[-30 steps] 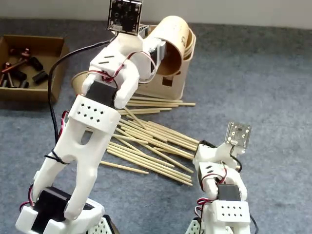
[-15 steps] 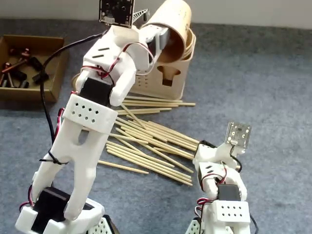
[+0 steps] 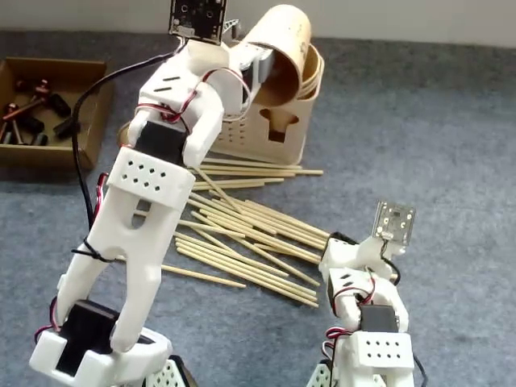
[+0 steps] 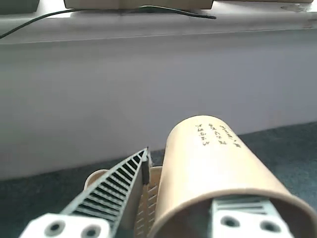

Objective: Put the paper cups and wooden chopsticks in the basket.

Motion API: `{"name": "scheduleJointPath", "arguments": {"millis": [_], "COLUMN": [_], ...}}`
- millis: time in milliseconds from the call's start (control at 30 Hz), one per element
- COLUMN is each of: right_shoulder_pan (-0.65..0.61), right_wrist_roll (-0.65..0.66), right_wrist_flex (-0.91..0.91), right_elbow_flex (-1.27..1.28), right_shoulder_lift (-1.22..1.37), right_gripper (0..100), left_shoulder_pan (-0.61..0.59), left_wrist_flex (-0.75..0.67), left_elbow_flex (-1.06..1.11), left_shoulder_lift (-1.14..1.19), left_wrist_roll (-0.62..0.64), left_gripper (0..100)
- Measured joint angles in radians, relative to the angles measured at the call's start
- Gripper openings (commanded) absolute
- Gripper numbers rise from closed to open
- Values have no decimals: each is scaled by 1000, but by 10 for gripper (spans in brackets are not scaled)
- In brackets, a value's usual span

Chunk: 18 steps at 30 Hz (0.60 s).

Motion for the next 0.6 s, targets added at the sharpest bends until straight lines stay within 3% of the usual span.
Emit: {"name": "scheduleJointPath", "arguments": {"millis": [233,400,600], "right_shoulder_pan": [0,0,0], "right_wrist_roll": [0,0,0], "right_wrist_flex": [0,0,0], "right_elbow_flex": [0,0,0], "right_shoulder_lift": [0,0,0], "right_gripper": [5,5,5], "left_shoulder_pan": [-2,-3,2], "left_wrist_flex": [170,180,180], "left_elbow_flex": [0,0,0], "left_shoulder_lift": [2,2,2], "left_wrist_roll": [-15,-15,-12], "left_gripper": [99,10,66]}}
